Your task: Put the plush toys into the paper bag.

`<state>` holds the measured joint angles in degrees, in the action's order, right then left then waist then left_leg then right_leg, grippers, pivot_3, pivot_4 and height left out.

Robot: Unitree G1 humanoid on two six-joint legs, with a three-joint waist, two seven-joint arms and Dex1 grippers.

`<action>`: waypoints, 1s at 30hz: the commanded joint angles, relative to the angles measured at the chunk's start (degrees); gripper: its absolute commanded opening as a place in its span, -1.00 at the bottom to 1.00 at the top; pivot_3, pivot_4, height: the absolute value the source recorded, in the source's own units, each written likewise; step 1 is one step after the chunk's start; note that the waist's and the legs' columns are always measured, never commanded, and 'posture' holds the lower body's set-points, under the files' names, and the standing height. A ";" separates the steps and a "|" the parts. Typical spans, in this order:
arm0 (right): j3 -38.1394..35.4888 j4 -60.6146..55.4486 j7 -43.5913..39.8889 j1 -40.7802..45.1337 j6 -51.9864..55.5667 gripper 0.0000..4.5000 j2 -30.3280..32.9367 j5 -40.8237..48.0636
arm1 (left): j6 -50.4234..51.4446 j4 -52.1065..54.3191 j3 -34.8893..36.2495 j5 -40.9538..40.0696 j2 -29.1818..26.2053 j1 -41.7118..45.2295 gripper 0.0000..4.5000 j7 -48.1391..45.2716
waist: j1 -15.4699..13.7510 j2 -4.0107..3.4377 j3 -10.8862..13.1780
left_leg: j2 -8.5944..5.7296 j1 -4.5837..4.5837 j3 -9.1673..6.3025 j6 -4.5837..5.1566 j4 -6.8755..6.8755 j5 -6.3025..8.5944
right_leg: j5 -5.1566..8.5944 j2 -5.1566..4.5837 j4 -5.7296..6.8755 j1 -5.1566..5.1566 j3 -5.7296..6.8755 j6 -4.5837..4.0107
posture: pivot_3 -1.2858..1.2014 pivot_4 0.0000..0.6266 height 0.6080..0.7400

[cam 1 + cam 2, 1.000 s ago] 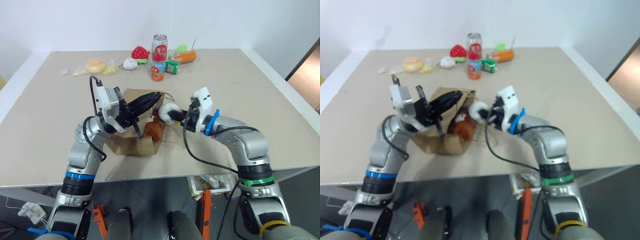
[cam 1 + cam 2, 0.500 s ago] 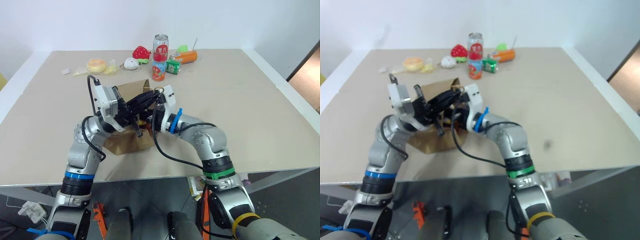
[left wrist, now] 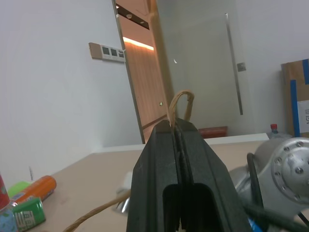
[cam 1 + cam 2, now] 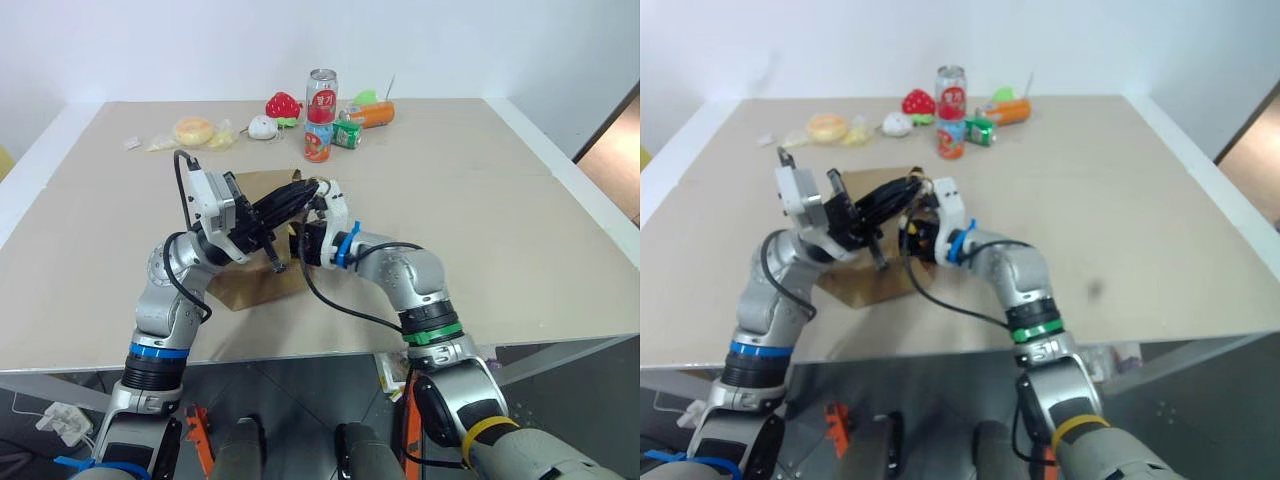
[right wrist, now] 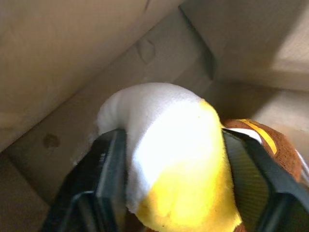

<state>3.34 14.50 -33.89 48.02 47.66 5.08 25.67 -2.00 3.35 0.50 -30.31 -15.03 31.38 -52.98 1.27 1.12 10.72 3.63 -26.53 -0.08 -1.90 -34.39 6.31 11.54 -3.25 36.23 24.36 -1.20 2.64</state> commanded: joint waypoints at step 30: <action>5.31 -17.37 -8.66 -6.88 0.80 0.34 9.28 5.88 | -0.11 1.38 -0.33 -0.74 0.97 0.86 -1.00 -0.96 | -0.03 0.00 0.00 | -0.02 -0.02 0.00 -0.01 -0.02 0.00 | 0.04 -0.01 -0.03 0.01 -0.01 -0.01 | 0.03 -0.52 1.00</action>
<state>8.08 -3.44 -42.57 39.00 51.29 15.04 33.05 -1.99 2.88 -0.14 -30.37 -14.21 31.49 -54.25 1.24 1.12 10.72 3.62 -26.55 -0.07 -1.91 -34.41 6.31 11.58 -3.26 36.20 24.37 -1.21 2.63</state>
